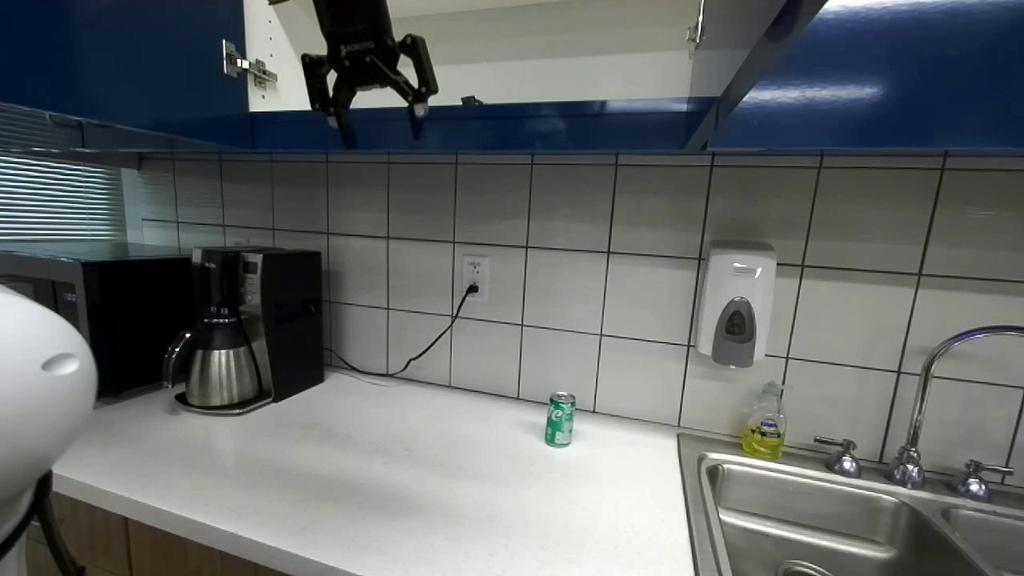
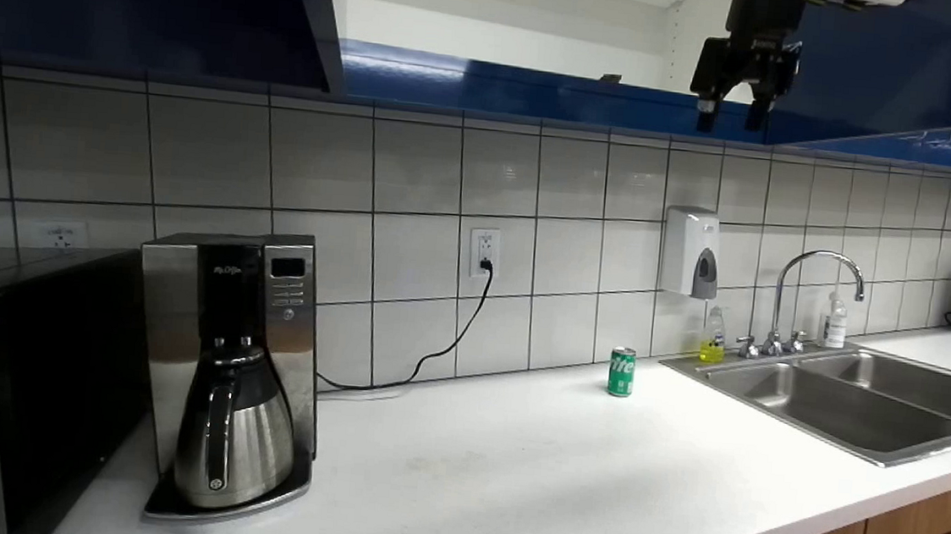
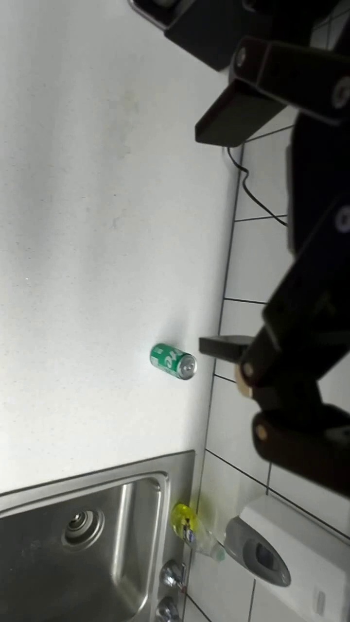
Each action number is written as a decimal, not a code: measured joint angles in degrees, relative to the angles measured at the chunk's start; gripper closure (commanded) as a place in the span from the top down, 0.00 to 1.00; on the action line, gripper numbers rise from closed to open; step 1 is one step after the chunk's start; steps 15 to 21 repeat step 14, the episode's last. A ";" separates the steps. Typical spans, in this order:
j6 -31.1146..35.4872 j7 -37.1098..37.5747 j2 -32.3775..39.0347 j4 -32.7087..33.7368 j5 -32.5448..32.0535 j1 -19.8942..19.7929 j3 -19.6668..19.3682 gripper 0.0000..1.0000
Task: Put the purple snack inside the upper cabinet.
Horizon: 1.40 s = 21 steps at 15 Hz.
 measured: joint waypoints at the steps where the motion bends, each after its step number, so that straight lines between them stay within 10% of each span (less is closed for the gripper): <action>1: 0.27 0.00 -0.48 -2.12 0.00 0.33 0.38 1.00; 21: 3.25 0.38 -1.20 -13.81 0.00 2.66 3.70 1.00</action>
